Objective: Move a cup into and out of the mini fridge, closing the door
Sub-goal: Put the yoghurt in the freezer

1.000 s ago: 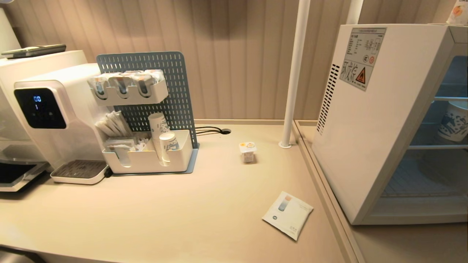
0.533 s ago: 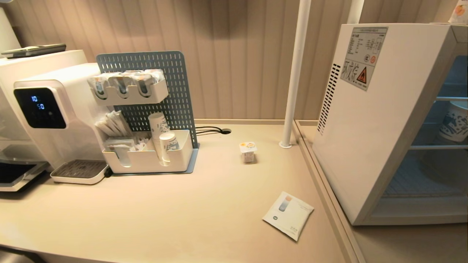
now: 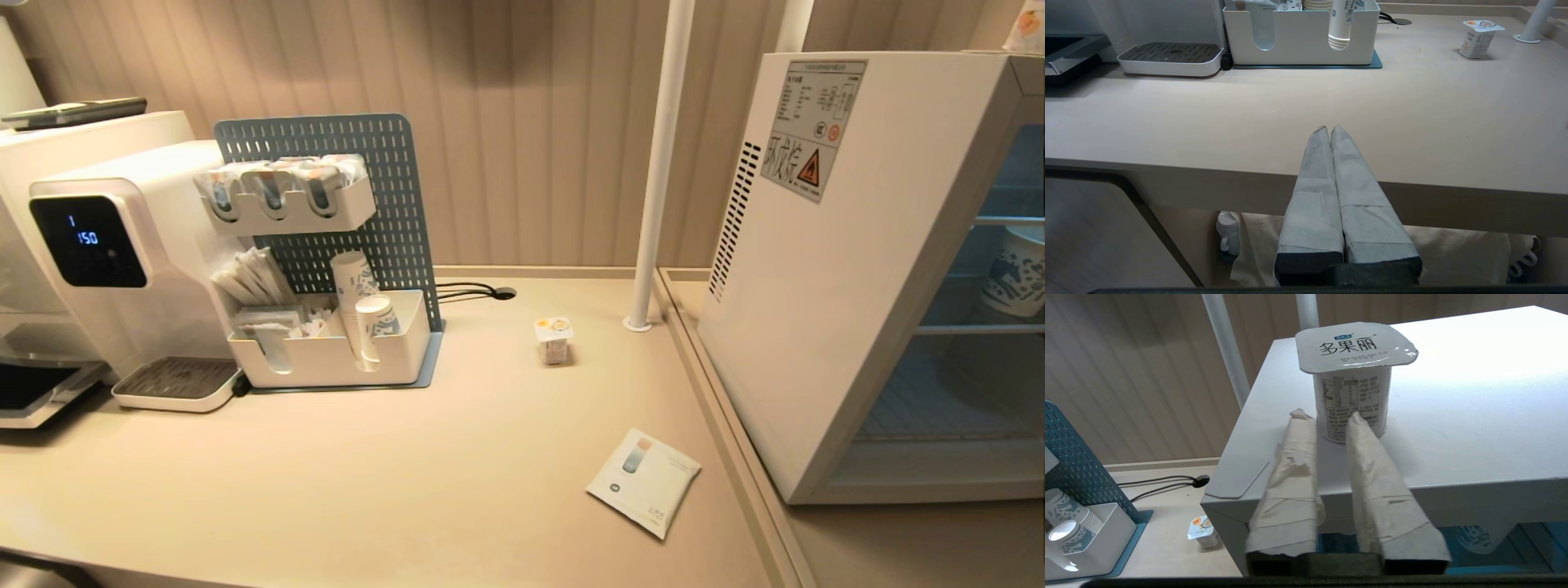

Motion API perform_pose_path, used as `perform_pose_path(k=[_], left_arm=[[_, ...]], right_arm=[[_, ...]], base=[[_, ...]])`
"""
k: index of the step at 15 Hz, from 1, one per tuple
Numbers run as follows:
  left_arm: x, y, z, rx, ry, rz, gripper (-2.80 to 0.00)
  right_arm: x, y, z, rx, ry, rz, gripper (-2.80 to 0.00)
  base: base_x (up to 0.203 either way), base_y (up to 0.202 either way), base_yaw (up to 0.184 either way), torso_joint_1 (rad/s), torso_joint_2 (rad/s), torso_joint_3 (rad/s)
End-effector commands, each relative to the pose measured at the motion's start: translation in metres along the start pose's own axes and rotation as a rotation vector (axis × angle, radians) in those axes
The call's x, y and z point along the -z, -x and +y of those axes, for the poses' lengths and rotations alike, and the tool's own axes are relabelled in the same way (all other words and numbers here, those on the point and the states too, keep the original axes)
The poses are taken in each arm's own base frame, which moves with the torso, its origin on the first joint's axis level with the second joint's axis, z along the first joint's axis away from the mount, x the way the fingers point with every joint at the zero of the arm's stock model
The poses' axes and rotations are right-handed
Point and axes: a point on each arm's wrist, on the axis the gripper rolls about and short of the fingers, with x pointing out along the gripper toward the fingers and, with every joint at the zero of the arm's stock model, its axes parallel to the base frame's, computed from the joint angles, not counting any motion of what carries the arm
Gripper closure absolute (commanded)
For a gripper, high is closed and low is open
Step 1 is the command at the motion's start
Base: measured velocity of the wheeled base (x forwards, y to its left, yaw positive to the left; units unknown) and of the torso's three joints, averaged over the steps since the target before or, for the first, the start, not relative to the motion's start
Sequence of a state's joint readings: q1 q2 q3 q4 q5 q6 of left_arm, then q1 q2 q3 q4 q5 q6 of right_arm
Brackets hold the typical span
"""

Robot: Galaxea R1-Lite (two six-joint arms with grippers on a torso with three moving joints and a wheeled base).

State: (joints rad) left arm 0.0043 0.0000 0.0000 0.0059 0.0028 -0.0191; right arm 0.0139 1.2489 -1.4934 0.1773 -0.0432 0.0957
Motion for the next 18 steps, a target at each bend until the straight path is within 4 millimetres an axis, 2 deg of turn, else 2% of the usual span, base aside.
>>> perform_pose_path(k=[1,5,10,14,18], left_arm=[[0.000,0.000,0.000,-0.001,0.001,0.002,0.00],[0.000,0.000,0.000,-0.001,0.000,0.001,0.00],[0.000,0.000,0.000,-0.001,0.001,0.002,0.00],[0.000,0.000,0.000,-0.001,0.001,0.003,0.00],[0.000,0.000,0.000,-0.001,0.001,0.002,0.00]], right_arm=[[-0.010,0.001,-0.002,0.020,-0.015,0.006,-2.80],[-0.013,0.005,-0.004,0.036,-0.017,-0.003,-2.80],[-0.011,-0.002,-0.005,0.038,-0.015,0.014,-2.80],[-0.011,0.008,-0.004,0.027,-0.015,0.007,-2.80],[-0.005,-0.014,-0.005,0.028,-0.013,0.045,-2.80]], base=[[0.000,0.000,0.000,0.000,0.00,0.000],[0.000,0.000,0.000,0.000,0.00,0.000],[0.000,0.000,0.000,0.000,0.00,0.000],[0.000,0.000,0.000,0.000,0.00,0.000],[0.000,0.000,0.000,0.000,0.00,0.000]])
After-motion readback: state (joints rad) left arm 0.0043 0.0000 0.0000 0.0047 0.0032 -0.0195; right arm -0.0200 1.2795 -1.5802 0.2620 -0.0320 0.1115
